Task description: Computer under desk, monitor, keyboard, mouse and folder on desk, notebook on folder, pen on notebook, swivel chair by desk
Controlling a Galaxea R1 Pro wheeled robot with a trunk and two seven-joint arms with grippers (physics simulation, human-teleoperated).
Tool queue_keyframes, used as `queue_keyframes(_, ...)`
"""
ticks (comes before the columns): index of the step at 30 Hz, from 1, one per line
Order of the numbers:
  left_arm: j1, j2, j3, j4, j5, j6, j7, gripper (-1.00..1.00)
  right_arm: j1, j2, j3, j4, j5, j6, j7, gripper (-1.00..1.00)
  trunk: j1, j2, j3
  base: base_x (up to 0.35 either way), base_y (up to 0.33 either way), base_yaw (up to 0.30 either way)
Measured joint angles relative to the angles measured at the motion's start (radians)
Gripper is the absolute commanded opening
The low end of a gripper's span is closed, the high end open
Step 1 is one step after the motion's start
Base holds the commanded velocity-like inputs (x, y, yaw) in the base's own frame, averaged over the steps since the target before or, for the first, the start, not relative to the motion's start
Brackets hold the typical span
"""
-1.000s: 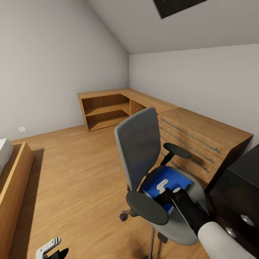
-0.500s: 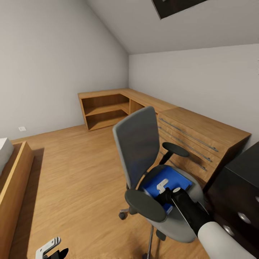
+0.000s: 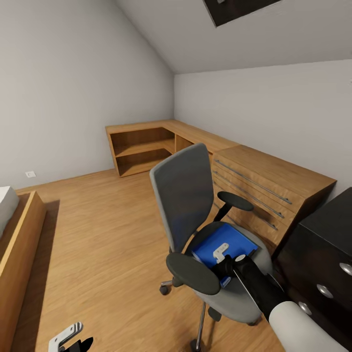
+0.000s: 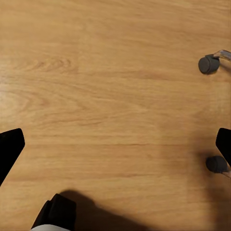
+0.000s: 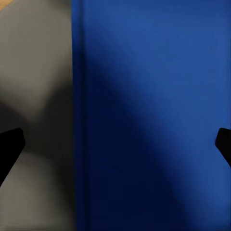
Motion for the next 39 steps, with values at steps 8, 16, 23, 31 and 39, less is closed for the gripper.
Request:
queue_keyframes(8,0.000,0.000,0.000,0.000,0.000,0.000,0.000,1.00,0.000,0.000,0.000,0.003,0.003,-0.002,-0.002,1.00,0.000,0.000,0.000,-0.099,-0.079,0.000)
queue_keyframes(16,0.000,0.000,0.000,0.000,0.000,0.000,0.000,1.00,0.000,0.000,-0.004,0.004,0.001,-0.003,0.000,1.00,0.000,0.000,0.000,-0.015,-0.012,0.000)
queue_keyframes(23,0.000,-0.001,0.000,0.000,0.000,0.000,0.000,1.00,0.000,0.000,-0.014,0.007,-0.008,-0.008,0.003,1.00,0.000,0.000,0.000,-0.001,-0.001,0.000)
queue_keyframes(31,0.000,-0.001,0.000,0.000,0.000,0.000,0.000,1.00,0.000,0.000,-0.094,0.027,-0.016,-0.034,0.004,1.00,0.000,0.000,0.000,0.000,0.000,0.000)
queue_keyframes(39,0.000,0.000,0.000,0.000,-0.001,0.000,0.000,1.00,0.000,-0.001,-0.175,0.001,-0.001,-0.038,0.006,1.00,0.000,0.000,0.000,0.000,0.000,0.000)
